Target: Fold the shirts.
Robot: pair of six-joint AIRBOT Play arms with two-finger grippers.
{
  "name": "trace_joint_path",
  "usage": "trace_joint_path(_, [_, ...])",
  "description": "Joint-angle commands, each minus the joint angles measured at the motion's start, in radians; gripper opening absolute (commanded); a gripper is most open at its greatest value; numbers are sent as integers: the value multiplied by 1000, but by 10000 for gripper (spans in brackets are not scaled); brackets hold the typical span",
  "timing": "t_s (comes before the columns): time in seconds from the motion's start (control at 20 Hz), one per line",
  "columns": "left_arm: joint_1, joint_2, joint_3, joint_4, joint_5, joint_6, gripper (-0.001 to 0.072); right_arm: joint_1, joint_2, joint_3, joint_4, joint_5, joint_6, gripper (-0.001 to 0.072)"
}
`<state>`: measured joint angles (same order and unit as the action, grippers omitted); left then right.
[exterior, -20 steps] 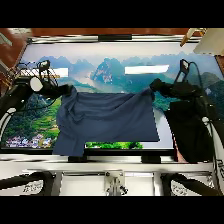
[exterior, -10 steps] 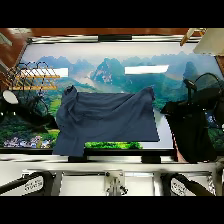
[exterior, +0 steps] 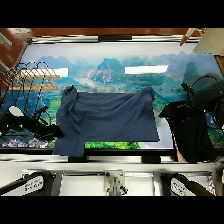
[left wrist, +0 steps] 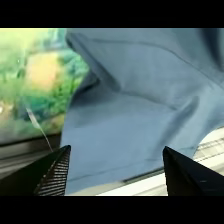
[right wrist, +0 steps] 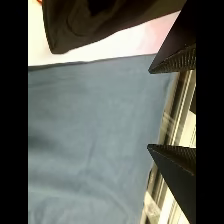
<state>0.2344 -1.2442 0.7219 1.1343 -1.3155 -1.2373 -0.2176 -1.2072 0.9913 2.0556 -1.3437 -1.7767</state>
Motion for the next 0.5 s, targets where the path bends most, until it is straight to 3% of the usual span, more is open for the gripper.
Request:
trace_joint_path(0.0, [2, 1, -9, 48, 26, 26, 720, -1, 1, 0, 4, -2, -1, 549])
trace_joint_path(0.45, [0, -26, -10, 34, 57, 25, 720, -1, 1, 0, 4, -3, 0, 549])
